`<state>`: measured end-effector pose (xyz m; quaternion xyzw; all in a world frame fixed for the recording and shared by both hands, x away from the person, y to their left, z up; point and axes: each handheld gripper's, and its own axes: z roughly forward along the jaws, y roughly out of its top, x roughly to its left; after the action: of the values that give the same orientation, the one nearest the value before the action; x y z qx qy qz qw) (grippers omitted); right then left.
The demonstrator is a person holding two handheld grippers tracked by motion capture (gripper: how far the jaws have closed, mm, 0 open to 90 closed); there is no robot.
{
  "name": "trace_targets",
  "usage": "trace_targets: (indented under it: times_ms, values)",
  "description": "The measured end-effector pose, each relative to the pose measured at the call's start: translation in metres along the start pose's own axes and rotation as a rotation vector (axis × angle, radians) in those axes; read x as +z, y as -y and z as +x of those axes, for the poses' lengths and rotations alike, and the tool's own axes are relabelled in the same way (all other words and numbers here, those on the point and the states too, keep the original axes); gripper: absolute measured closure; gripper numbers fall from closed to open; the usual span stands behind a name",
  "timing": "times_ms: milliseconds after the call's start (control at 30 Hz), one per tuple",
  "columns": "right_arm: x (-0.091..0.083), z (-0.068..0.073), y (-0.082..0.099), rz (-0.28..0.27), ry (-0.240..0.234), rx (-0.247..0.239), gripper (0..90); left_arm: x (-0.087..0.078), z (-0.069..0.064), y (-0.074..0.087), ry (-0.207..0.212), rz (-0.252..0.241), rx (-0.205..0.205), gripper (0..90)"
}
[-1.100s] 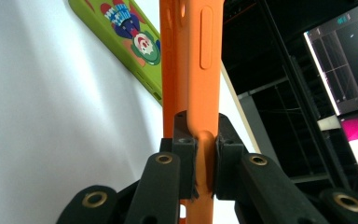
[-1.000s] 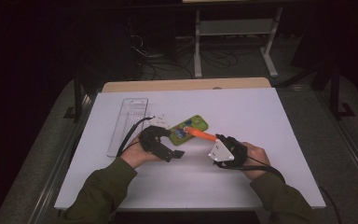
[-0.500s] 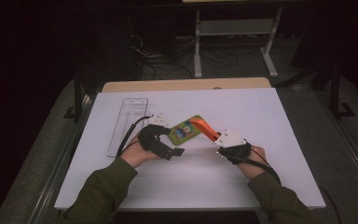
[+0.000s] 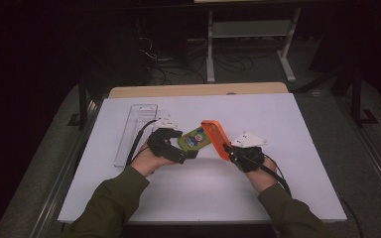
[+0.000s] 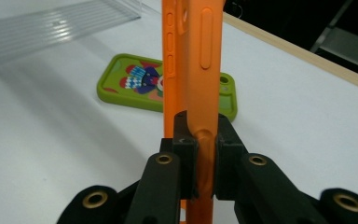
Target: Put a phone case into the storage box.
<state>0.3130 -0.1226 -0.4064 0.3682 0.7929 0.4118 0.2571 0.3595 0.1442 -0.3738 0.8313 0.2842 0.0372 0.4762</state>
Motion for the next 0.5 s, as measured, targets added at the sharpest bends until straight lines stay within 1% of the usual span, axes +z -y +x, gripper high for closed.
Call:
trace_targets:
  times_ms: [100, 133, 167, 200, 233, 400, 500]
  values:
    - [0.001, 0.002, -0.001, -0.003, -0.013, 0.029, 81.5, 0.001, 0.000, -0.002, 0.000, -0.013, -0.010, 0.0]
    - [0.001, 0.005, -0.002, -0.011, -0.020, 0.054, 81.5, 0.002, 0.000, -0.003, 0.000, -0.021, -0.015, 0.0]
    - [0.002, 0.004, -0.002, -0.009, -0.018, 0.037, 81.5, 0.003, 0.000, -0.003, 0.000, -0.025, -0.018, 0.0]
    - [0.002, 0.006, -0.003, -0.015, -0.024, 0.058, 81.6, 0.004, -0.001, -0.004, 0.002, -0.031, -0.029, 0.0]
    - [0.002, 0.007, -0.003, -0.016, -0.026, 0.065, 81.6, 0.004, 0.000, -0.004, 0.001, -0.032, -0.023, 0.0]
    - [0.003, 0.011, -0.006, -0.025, -0.035, 0.066, 81.5, 0.007, 0.000, -0.008, -0.003, -0.050, -0.037, 0.0]
    - [0.004, 0.013, -0.007, -0.028, -0.042, 0.056, 81.6, 0.009, 0.001, -0.011, -0.004, -0.060, -0.042, 0.0]
